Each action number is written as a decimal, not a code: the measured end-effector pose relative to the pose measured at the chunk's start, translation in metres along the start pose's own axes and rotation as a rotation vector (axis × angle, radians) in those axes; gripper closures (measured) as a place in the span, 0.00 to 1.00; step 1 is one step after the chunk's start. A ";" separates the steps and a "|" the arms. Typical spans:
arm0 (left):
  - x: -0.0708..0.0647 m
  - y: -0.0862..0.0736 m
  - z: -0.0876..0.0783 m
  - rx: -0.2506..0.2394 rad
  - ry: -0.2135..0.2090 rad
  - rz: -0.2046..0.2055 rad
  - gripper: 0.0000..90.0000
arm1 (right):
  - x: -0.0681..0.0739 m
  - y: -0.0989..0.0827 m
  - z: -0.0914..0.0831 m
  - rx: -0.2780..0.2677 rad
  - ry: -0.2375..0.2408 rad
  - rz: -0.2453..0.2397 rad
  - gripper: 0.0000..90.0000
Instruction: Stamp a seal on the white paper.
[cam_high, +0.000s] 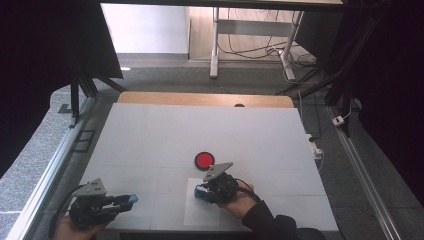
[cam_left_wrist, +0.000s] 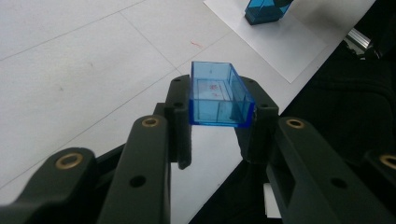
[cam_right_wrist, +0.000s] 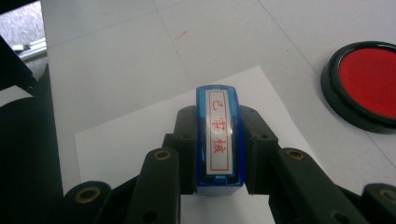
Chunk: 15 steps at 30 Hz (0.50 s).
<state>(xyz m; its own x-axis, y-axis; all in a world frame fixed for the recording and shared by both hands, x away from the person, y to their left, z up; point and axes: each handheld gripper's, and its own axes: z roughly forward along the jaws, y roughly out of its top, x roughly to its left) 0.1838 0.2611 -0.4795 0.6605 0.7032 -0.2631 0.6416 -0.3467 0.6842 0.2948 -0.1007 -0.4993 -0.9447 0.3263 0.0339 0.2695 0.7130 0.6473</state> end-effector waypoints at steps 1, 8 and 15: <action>0.000 0.000 0.000 0.000 0.001 0.000 0.76 | -0.001 -0.001 0.000 -0.004 0.004 0.006 0.79; 0.000 0.000 0.000 0.002 0.001 -0.001 0.76 | 0.002 -0.001 0.000 -0.006 -0.008 -0.011 0.79; 0.000 0.000 0.001 0.004 0.002 -0.001 0.76 | 0.014 0.002 0.001 0.023 -0.080 -0.092 0.79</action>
<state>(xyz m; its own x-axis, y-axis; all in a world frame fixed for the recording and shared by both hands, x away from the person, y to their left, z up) 0.1845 0.2608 -0.4797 0.6593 0.7045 -0.2627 0.6437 -0.3483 0.6814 0.2820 -0.0938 -0.4983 -0.9480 0.3063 -0.0866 0.1871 0.7563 0.6269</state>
